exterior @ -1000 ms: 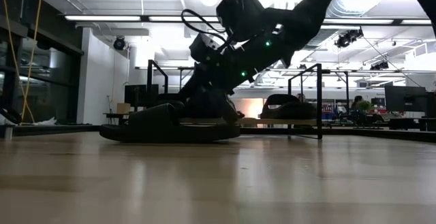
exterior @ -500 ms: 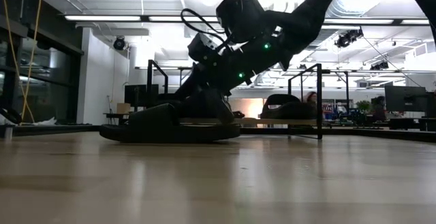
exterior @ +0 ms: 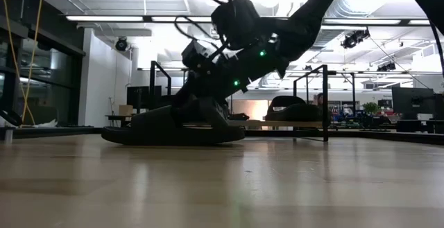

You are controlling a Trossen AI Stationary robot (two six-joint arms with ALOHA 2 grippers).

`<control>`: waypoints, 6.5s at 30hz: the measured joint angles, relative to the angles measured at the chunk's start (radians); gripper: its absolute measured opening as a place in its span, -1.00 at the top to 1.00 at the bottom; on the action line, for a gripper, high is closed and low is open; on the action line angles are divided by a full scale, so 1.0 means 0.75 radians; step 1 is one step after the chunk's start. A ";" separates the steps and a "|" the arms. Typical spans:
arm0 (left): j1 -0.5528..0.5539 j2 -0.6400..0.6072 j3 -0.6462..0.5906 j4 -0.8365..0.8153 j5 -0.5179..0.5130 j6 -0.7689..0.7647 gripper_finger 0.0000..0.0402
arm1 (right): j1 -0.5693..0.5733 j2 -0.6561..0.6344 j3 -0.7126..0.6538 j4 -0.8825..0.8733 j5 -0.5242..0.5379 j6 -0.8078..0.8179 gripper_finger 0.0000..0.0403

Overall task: Pick and place slides into the shelf
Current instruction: Put the black slipper on the shelf

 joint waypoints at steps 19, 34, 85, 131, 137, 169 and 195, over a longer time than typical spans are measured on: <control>0.000 0.000 0.001 -0.002 0.005 0.001 -0.22 | 0.015 0.083 0.135 -0.067 0.030 0.106 0.25; 0.000 0.000 0.001 -0.002 0.005 0.001 -0.22 | 0.014 0.082 0.136 -0.078 0.036 0.112 0.98; 0.000 0.000 0.001 -0.005 0.006 0.001 -0.22 | 0.141 0.079 0.609 -0.906 0.766 0.384 0.99; 0.000 -0.001 0.001 -0.008 0.010 0.000 -0.22 | 0.141 0.070 0.802 -1.354 1.503 0.532 0.99; 0.000 -0.001 0.001 -0.008 0.011 0.000 -0.22 | 0.133 0.070 0.801 -1.435 1.538 0.599 0.99; 0.000 -0.001 0.001 -0.003 0.010 0.000 -0.22 | -0.072 0.072 0.800 -1.867 1.509 1.221 1.00; 0.000 -0.001 0.001 0.003 0.007 0.000 -0.22 | -0.226 0.095 1.017 -2.457 1.272 1.726 1.00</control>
